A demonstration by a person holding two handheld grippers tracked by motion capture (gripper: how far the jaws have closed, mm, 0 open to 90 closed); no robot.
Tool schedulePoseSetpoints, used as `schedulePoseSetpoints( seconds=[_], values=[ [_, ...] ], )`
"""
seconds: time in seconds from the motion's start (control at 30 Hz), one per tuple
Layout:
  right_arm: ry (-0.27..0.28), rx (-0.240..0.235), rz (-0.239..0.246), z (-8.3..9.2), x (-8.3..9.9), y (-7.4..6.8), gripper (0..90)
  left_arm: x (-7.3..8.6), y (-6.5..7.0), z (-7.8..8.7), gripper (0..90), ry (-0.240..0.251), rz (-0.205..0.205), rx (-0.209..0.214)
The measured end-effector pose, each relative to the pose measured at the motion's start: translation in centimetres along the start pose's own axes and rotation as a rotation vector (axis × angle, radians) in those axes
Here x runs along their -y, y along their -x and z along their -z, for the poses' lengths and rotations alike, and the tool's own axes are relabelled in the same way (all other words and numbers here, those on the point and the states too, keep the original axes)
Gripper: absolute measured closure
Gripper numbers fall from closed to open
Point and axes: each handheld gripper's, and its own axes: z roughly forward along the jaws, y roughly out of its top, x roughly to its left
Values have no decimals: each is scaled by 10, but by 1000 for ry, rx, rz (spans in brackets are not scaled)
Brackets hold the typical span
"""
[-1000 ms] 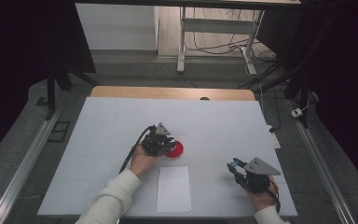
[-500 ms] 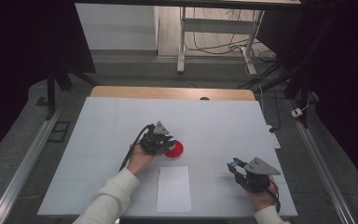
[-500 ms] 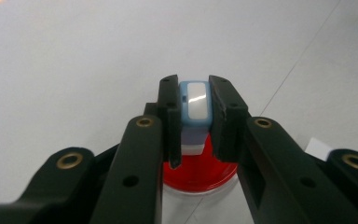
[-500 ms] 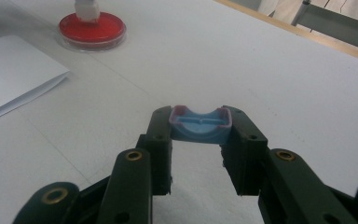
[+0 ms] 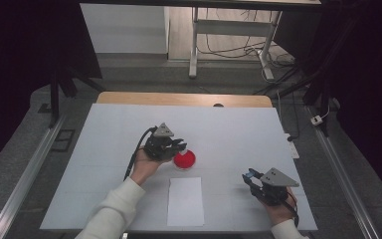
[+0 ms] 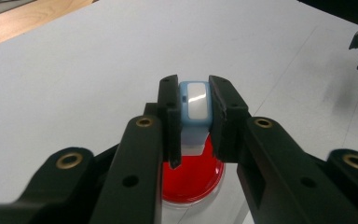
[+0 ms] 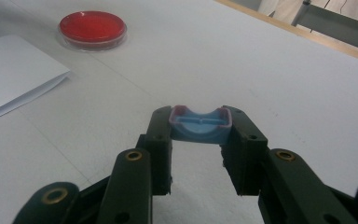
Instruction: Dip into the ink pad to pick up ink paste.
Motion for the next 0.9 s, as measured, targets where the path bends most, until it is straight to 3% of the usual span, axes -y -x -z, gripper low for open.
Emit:
schedulePoseSetpoints(
  seconds=[0.43, 0.9],
  values=[
    [-2, 0, 1, 0, 0, 0, 644, 9, -1, -19, 755, -85, -23, -29],
    [-6, 0, 2, 0, 0, 1, 644, 14, -2, -27, 755, -104, -28, -43]
  ],
)
